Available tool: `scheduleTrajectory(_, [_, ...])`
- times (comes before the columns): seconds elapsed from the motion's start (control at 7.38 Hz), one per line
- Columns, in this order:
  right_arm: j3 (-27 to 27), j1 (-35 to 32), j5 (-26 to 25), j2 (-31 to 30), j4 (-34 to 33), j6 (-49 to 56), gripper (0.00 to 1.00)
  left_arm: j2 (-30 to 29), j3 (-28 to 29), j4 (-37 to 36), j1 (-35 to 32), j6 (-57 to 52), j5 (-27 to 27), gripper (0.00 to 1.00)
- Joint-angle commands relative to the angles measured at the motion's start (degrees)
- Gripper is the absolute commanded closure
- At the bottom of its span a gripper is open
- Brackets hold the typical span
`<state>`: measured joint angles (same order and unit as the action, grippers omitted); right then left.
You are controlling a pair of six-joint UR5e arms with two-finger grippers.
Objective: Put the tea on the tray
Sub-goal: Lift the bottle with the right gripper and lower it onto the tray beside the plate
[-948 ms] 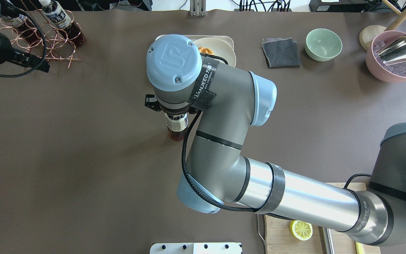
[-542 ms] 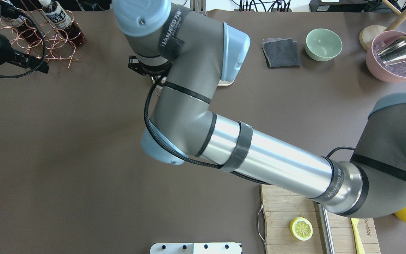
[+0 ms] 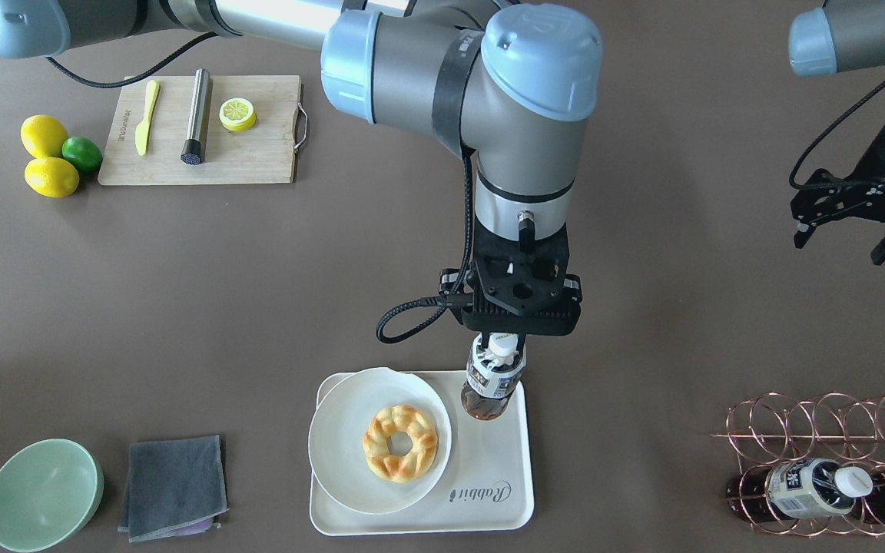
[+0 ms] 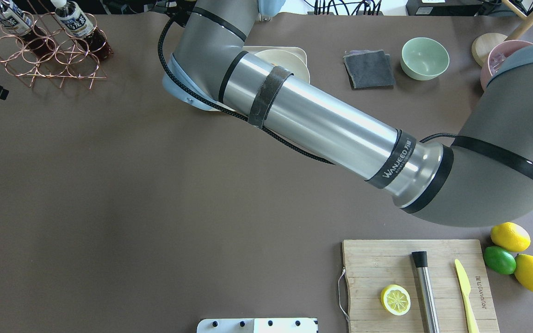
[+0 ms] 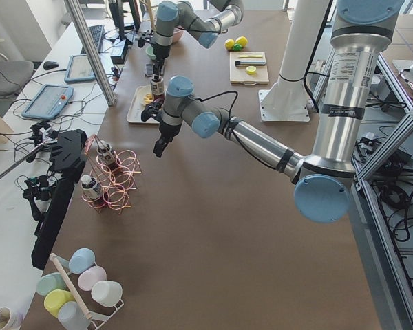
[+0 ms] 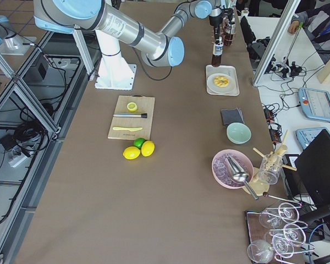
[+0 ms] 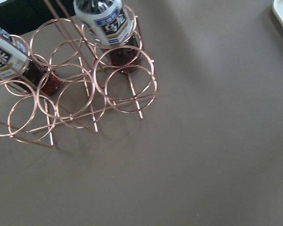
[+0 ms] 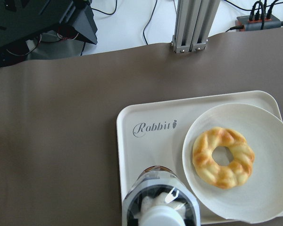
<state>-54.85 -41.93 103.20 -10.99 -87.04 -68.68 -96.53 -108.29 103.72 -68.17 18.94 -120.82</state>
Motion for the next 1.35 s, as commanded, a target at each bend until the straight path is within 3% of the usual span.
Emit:
scheduleTrajectory(0.0, [15.4, -2.3, 1.4, 3.8, 11.9, 0.0, 1.0, 2.3, 2.4, 1.5, -4.3, -6.4, -2.8, 0.03])
scheduleTrajectory(0.81, [16.7, -1.3, 2.4, 4.2, 12.7, -0.4, 1.0, 1.6, 3.1, 1.6, -4.2, -6.1, -2.8, 0.03])
scheduleTrajectory(0.95, [16.8, -1.0, 2.3, 4.2, 12.7, -0.6, 0.9, 2.0, 3.1, 2.4, -4.2, -5.9, -2.8, 0.03])
scheduleTrajectory(1.08, [16.8, -1.0, 2.3, 4.2, 12.6, -1.3, 0.66, 2.1, 3.2, 2.8, -4.2, -5.8, -2.8, 0.03])
scheduleTrajectory(1.22, [16.8, -0.9, 2.3, 4.2, 12.6, -1.3, 0.63, 2.1, 3.1, 2.8, -4.2, -5.8, -2.8, 0.03])
